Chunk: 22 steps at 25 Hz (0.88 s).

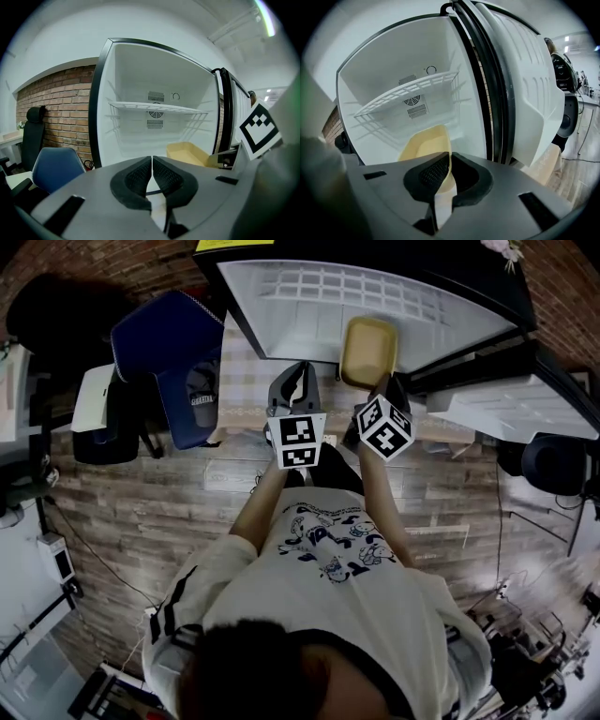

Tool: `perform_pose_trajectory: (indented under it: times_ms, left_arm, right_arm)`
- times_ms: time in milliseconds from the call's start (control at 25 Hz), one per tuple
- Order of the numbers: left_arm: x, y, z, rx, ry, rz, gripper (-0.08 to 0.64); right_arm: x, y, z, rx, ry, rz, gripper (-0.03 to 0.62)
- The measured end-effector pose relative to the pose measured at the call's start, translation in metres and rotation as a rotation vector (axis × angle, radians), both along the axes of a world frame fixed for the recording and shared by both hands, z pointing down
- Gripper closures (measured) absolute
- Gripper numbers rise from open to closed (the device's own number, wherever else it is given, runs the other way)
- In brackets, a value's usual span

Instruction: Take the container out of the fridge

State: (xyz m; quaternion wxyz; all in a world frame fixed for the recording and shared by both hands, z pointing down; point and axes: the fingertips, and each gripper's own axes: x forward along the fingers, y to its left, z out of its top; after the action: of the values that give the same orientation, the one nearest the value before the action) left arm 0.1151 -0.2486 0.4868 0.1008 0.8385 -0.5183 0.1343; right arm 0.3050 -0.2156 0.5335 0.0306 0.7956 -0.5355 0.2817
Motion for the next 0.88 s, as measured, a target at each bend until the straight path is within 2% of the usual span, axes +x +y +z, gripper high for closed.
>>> perform_pose_trajectory:
  times_ms: [880]
  left_arm:
    - [-0.021,0.062,-0.014,0.027,0.017,0.089,0.538]
  right_arm:
    - [-0.027,0.089,-0.014,0.011,-0.016,0.091,0.548]
